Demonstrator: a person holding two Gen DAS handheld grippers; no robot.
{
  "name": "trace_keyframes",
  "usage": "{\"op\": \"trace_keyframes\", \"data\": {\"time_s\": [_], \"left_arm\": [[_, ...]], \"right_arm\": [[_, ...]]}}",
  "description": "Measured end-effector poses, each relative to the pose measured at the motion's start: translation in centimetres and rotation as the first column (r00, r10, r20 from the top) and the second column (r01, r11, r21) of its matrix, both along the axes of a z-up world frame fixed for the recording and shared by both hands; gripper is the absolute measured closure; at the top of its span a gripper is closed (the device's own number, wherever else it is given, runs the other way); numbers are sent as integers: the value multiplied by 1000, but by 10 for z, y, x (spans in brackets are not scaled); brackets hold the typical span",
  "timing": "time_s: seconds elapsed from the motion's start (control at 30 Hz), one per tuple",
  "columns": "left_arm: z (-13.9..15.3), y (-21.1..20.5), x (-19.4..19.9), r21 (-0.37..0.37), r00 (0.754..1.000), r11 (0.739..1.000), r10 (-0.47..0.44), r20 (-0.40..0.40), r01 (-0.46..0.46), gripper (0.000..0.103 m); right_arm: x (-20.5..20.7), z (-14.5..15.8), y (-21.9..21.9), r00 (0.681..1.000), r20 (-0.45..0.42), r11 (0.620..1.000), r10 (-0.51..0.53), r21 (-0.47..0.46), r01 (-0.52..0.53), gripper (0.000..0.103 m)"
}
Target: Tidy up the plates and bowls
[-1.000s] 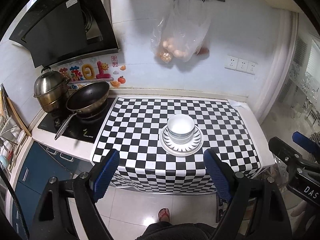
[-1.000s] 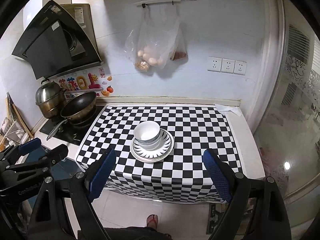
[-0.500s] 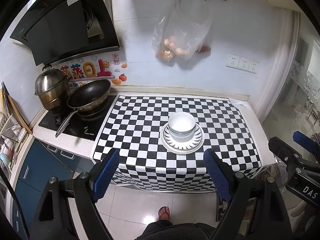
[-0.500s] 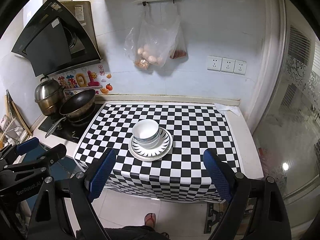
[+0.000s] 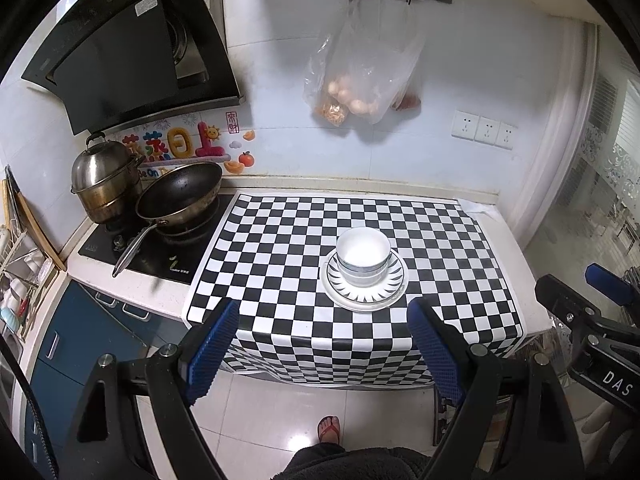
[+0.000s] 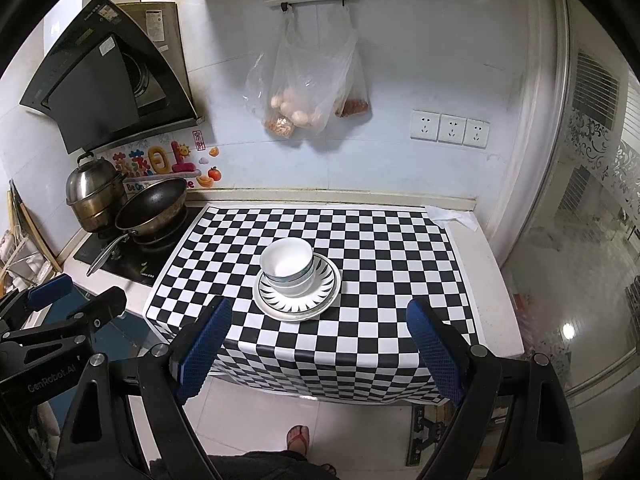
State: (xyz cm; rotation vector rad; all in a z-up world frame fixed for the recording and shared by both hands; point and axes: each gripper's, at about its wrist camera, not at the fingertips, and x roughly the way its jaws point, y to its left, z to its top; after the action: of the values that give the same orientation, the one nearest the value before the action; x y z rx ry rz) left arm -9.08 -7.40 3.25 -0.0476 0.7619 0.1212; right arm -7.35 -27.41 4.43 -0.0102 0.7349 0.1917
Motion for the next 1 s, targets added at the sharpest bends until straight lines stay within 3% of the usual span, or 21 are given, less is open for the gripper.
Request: {"op": "trace_keyframes", "data": {"time_s": [1.0], "left_arm": [[3,-1,0,0,1000,1000,-7,5,7,17]], "right_arm": [[-4,5,-7,1000,2,1000,-11,-8,11,12]]}}
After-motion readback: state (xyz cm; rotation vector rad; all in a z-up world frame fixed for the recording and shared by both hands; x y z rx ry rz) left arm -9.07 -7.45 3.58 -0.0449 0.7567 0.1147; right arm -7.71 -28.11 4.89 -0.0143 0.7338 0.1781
